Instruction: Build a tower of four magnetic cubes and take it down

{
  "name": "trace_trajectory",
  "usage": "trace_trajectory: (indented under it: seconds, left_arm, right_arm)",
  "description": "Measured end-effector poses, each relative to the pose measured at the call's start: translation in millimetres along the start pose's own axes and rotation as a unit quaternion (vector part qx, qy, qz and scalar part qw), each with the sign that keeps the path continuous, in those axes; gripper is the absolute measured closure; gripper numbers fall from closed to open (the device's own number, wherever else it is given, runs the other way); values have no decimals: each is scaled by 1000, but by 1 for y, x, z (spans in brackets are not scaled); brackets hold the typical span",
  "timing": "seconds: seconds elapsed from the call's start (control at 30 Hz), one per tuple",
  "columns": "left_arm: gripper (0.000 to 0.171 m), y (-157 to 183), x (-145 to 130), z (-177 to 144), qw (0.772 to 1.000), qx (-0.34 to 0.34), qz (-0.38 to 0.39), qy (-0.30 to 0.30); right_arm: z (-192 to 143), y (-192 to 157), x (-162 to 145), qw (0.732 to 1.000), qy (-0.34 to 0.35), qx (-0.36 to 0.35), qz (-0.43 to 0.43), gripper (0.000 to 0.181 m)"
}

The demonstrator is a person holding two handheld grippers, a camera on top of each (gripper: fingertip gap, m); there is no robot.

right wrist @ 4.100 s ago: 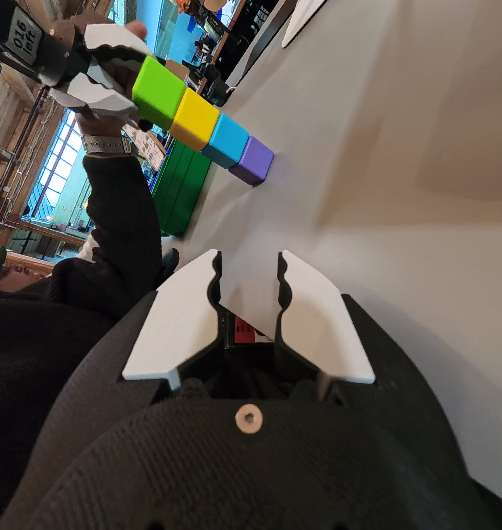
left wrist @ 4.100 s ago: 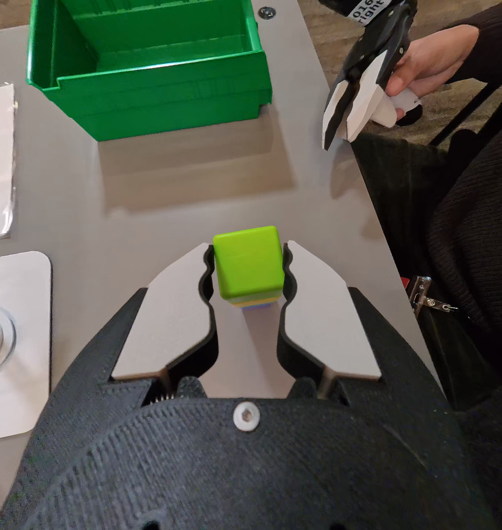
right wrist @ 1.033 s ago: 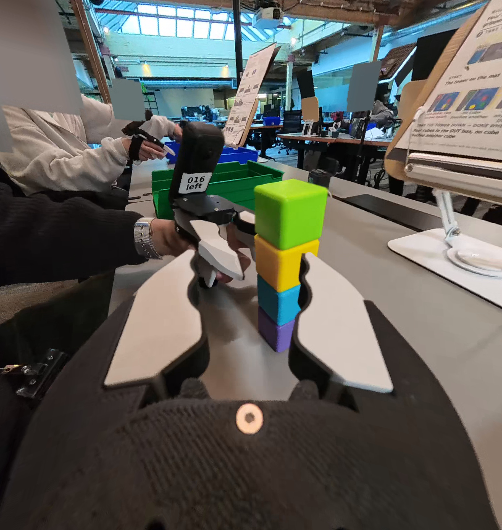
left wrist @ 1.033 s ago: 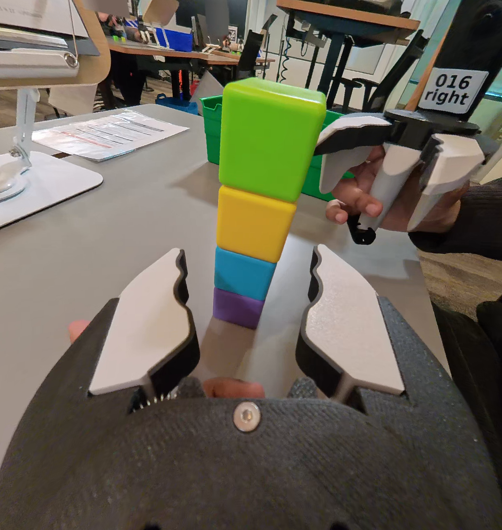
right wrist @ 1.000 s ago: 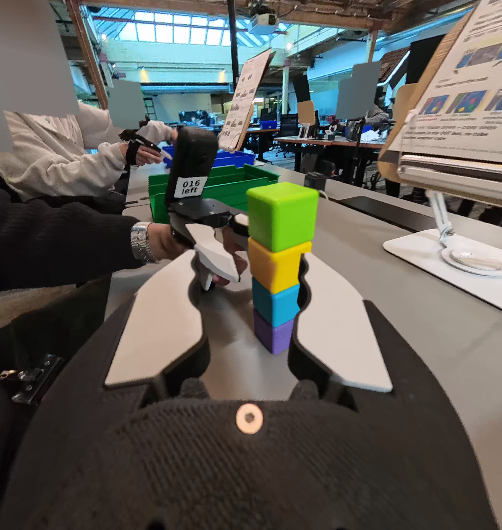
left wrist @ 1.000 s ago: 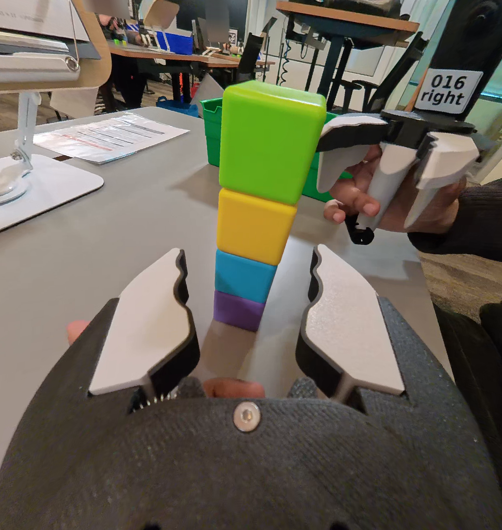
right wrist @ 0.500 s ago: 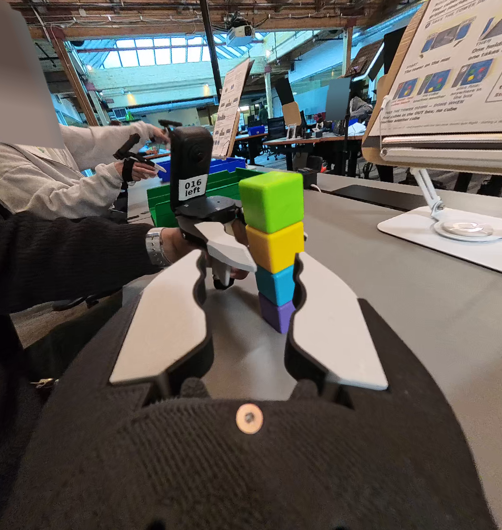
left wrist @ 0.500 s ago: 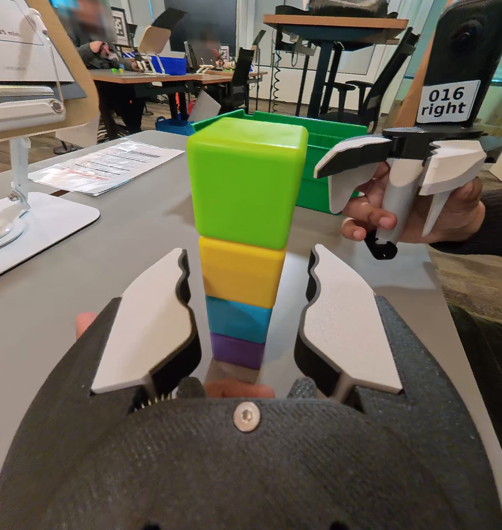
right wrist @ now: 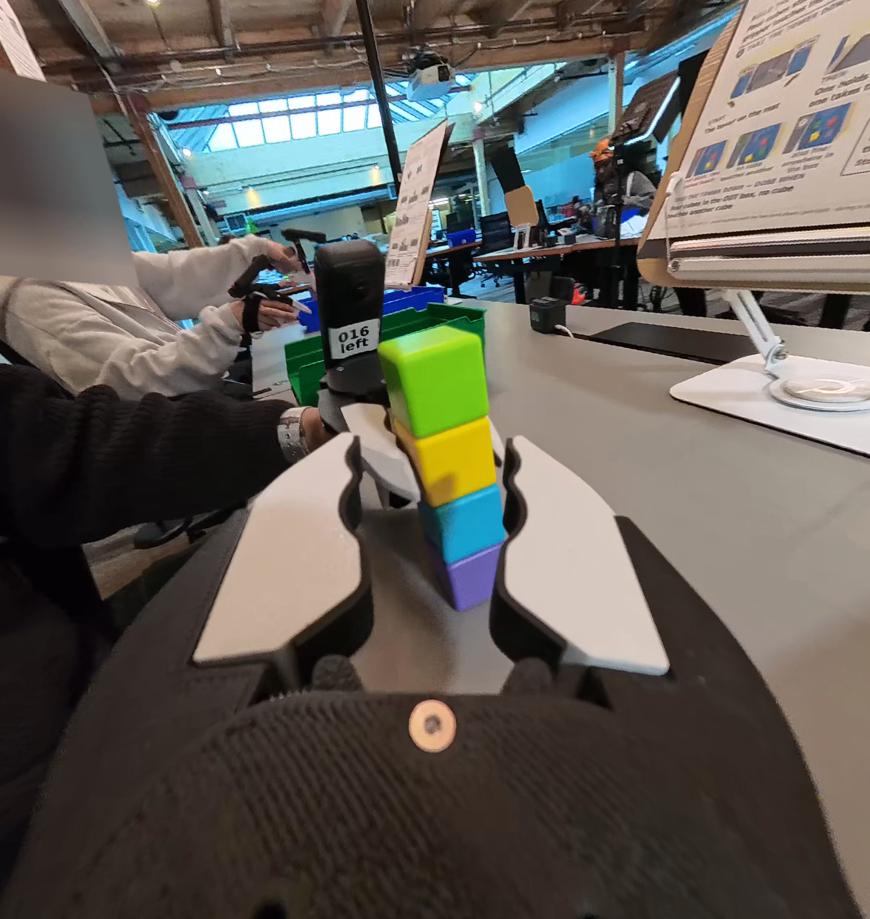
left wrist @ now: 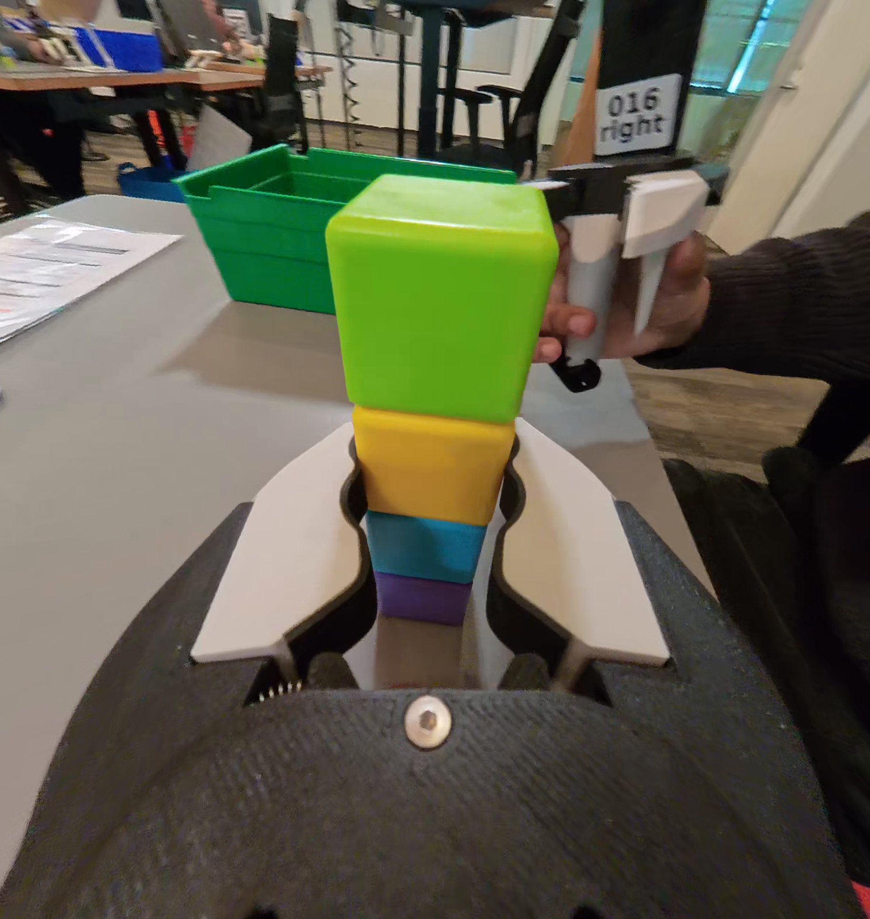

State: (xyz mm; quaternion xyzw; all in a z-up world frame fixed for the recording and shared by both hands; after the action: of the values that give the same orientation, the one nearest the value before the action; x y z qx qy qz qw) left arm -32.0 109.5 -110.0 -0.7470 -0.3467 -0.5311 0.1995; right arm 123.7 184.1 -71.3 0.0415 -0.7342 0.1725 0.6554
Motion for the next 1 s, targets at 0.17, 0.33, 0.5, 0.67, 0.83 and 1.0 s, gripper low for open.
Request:
trace_trajectory:
  seconds: [0.17,0.33,0.5,0.67,0.83,1.0]
  left_arm:
    - [116,17,4,12,999,-27,30,-8]
    - [116,20,4,17,999,-30,28,3]
    - [116,21,4,17,999,-25,34,5]
    - [116,21,4,19,999,-23,32,5]
    - [116,22,4,19,999,-24,32,-6]
    - [116,23,4,19,999,-22,32,-8]
  right_arm:
    - [1,-7,3,1000,-4,23,-20,113]
    - [14,-10,1,998,-26,22,-59,109]
    - [26,-10,6,998,-17,54,-31,101]
    - [30,-5,9,997,-24,52,-42,107]
    - [34,-2,7,997,-29,61,-39,112]
    - [37,-2,5,995,-46,60,-65,132]
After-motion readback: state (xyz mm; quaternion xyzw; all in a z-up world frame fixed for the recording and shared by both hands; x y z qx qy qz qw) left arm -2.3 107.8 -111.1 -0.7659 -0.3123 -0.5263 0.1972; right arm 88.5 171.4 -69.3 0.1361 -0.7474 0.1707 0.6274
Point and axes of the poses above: each gripper's, where its closed fingertips meet, z out along the fingers, x out of its top, y = z × x across the jaws, the point moved 7 cm from there along -z, back along the fingers, and after that the axes turned 8 degrees about -y, right-handed, at the moved point
